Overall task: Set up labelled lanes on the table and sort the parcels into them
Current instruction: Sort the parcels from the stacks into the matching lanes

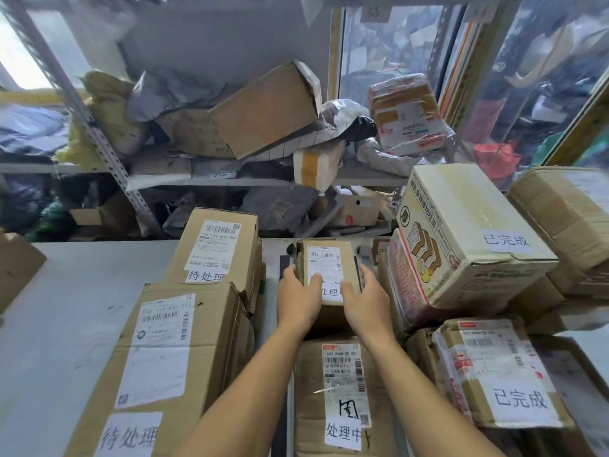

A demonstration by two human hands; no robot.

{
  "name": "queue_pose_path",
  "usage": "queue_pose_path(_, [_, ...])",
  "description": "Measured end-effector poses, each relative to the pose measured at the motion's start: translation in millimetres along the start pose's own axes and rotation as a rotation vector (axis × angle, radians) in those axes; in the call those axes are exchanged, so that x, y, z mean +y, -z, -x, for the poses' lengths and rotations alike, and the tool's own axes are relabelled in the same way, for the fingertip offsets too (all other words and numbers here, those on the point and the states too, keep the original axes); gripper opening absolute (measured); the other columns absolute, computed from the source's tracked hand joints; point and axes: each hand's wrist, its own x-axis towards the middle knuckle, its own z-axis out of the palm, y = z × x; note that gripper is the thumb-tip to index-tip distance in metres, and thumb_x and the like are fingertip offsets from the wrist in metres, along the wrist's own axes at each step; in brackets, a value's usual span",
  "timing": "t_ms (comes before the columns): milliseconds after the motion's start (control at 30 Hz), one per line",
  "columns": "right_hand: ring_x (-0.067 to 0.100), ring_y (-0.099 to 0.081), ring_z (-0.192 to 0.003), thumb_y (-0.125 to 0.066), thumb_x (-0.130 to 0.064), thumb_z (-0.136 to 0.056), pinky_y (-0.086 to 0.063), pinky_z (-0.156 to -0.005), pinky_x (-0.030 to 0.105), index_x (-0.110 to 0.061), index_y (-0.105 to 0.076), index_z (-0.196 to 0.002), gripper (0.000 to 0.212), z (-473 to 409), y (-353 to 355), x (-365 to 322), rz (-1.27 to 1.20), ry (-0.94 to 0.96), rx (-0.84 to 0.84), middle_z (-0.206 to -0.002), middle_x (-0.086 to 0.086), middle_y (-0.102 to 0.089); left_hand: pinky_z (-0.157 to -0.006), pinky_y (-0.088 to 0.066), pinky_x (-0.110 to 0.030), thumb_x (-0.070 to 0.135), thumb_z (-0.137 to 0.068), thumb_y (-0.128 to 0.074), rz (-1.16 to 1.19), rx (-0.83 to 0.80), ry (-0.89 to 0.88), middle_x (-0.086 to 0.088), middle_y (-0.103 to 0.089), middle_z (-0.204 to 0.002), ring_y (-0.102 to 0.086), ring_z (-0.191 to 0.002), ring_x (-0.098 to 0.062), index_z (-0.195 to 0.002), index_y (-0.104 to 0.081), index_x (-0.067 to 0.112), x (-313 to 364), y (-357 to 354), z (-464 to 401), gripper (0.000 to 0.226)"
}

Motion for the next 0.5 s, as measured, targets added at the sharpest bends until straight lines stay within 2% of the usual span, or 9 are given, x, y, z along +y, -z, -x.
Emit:
queue_pose_path(33, [0.008,-0.062,-0.107,-0.057,-0.022,-0.095,-0.041,-0.077,0.005,-0.028,-0.058,-0.123,0.029,2,1,-6,-0.007,0.021,0.002,-0.107,-0.021,-0.064,-0.094,-0.042,-0.032,0.034,-0.093,-0.057,-0.010,0.016,-0.020,-0.005,-0.050,-0.142,-0.052,-0.122,-0.021,-0.148,-0.036,0.018,6,3,2,0.061])
queue_pose_path(100, [0.013,-0.056,-0.123,-0.057,-0.023,-0.096,-0.043,-0.099,0.022,-0.018,-0.051,-0.141,0.045,5,3,-18,-0.021,0.053,0.008,-0.133,-0.003,-0.062,-0.086,-0.043,-0.031,0.032,-0.093,-0.057,0.006,0.014,-0.061,-0.003,-0.054,-0.133,-0.056,-0.109,-0.017,-0.132,-0.046,0.024,19,10,5,0.041])
queue_pose_path(167, [0.010,-0.051,-0.127,-0.057,-0.026,-0.097,-0.038,-0.102,0.026,-0.018,-0.046,-0.147,0.052,9,5,-32,-0.036,0.089,0.025,-0.144,0.001,-0.056,-0.084,-0.045,-0.030,0.031,-0.093,-0.057,0.034,0.007,-0.106,0.000,-0.055,-0.130,-0.058,-0.106,-0.016,-0.123,-0.048,0.027,34,20,9,0.031])
queue_pose_path(233, [0.010,-0.053,-0.125,-0.056,-0.030,-0.097,-0.042,-0.101,0.028,-0.021,-0.045,-0.148,0.052,14,7,-50,-0.039,0.140,0.041,-0.144,0.000,-0.056,-0.076,-0.043,-0.023,0.029,-0.095,-0.056,0.043,0.011,-0.158,0.001,-0.055,-0.128,-0.058,-0.101,-0.011,-0.135,-0.048,0.022,50,32,12,0.041])
queue_pose_path(300, [0.008,-0.056,-0.121,-0.056,-0.030,-0.097,-0.043,-0.102,0.029,-0.022,-0.046,-0.147,0.051,23,7,-72,-0.053,0.191,0.055,-0.141,-0.002,-0.057,-0.069,-0.039,-0.019,0.028,-0.094,-0.056,0.046,0.035,-0.215,0.002,-0.057,-0.124,-0.055,-0.093,-0.008,-0.136,-0.049,0.021,68,49,18,0.043])
queue_pose_path(433, [-0.015,-0.056,-0.099,-0.058,-0.029,-0.098,-0.047,-0.096,0.022,-0.025,-0.054,-0.138,0.040,49,2,-123,-0.107,0.330,0.064,-0.119,-0.013,-0.060,-0.079,-0.054,-0.028,0.026,-0.092,-0.058,0.089,0.056,-0.372,0.012,-0.060,-0.101,-0.060,-0.095,-0.011,-0.121,-0.057,0.024,93,101,33,0.029])
queue_pose_path(500, [-0.019,-0.056,-0.098,-0.058,-0.029,-0.099,-0.045,-0.088,0.012,-0.030,-0.055,-0.132,0.033,66,-6,-149,-0.114,0.396,0.032,-0.111,-0.019,-0.061,-0.068,-0.047,-0.012,0.026,-0.093,-0.058,0.046,0.062,-0.463,0.020,-0.057,-0.092,-0.059,-0.089,-0.002,-0.115,-0.057,0.027,96,137,40,0.022])
